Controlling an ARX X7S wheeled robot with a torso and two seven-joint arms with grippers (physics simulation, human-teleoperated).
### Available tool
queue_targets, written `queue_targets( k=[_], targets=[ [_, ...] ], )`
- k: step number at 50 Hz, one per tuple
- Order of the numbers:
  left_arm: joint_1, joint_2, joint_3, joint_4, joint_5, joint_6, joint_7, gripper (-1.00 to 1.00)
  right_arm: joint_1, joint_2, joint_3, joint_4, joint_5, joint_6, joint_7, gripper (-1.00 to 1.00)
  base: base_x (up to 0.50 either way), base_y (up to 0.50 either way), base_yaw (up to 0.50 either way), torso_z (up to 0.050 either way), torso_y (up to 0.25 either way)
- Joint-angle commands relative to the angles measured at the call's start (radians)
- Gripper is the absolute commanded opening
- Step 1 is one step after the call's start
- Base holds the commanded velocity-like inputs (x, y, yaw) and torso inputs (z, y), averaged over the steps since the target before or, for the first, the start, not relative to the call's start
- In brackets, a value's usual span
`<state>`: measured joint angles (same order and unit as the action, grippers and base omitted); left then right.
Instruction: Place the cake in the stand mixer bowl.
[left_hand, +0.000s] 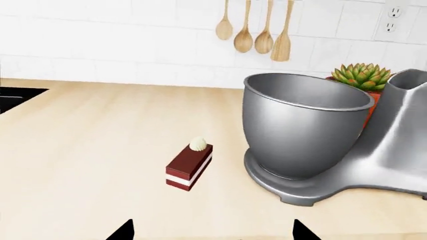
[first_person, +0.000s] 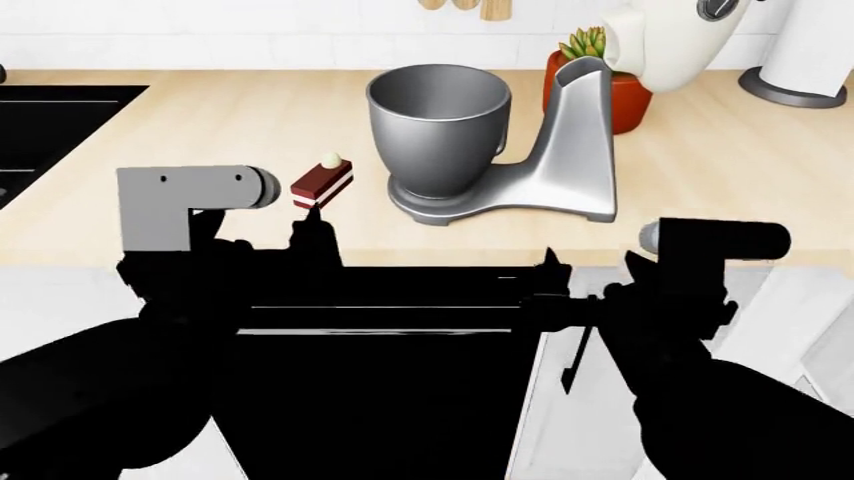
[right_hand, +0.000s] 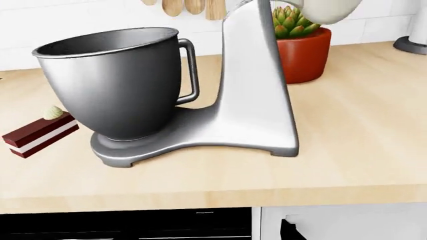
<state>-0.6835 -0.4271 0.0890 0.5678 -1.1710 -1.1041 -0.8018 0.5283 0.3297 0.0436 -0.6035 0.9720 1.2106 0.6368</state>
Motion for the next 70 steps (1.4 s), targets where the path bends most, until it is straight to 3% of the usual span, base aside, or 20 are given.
queue_targets(
  k=[1, 15, 25, 40, 48, 54, 55, 57, 70],
  targets=[
    [-0.484, -0.238, 0.164, -0.042, -1.025, -0.188, -0.672, 1.0, 0.402, 0.198, -0.016, -0.01, 0.84, 0.287, 0.622, 1.0, 0.11, 0.0, 0.0, 0.0, 0.0],
    [-0.523, -0.297, 0.176, -0.035, -1.039, -0.165, -0.666, 1.0, 0.458, 0.268, -0.084, -0.007, 0.959, 0.22, 0.681, 1.0, 0.5, 0.0, 0.0, 0.0, 0.0],
    [-0.58, -0.396, 0.177, 0.05, -1.177, -0.07, -0.71, 1.0, 0.473, 0.398, -0.086, -0.131, 1.162, 0.114, 0.75, 1.0, 0.5, 0.0, 0.0, 0.0, 0.0],
    [-0.604, -0.429, 0.206, 0.065, -1.172, -0.04, -0.687, 1.0, 0.476, 0.412, -0.083, -0.143, 1.155, 0.091, 0.732, 1.0, 0.5, 0.0, 0.0, 0.0, 0.0],
    [-0.589, -0.442, 0.206, 0.048, -1.152, -0.009, -0.685, 1.0, 0.465, 0.403, -0.072, -0.14, 1.114, 0.101, 0.708, 1.0, 0.0, 0.0, 0.0, 0.0, 0.002],
    [-0.555, -0.515, 0.355, -0.016, -1.189, 0.095, -0.758, 1.0, 0.46, 0.405, -0.079, -0.141, 1.107, 0.093, 0.708, 1.0, 0.0, 0.0, 0.0, 0.0, 0.0],
    [-0.565, -0.521, 0.415, -0.044, -1.206, 0.037, -0.747, 1.0, 0.461, 0.406, -0.079, -0.141, 1.108, 0.09, 0.707, 1.0, 0.0, 0.0, 0.0, 0.0, 0.0],
    [-0.523, -0.541, 0.429, -0.062, -1.248, 0.082, -0.736, 1.0, 0.455, 0.407, -0.077, -0.146, 1.104, 0.093, 0.7, 1.0, 0.0, 0.0, 0.0, 0.0, 0.0],
    [-0.526, -0.533, 0.453, -0.167, -1.234, 0.006, -0.607, 1.0, 0.45, 0.405, -0.075, -0.136, 1.078, 0.091, 0.672, 1.0, 0.0, 0.0, 0.0, 0.0, 0.0]
  ],
)
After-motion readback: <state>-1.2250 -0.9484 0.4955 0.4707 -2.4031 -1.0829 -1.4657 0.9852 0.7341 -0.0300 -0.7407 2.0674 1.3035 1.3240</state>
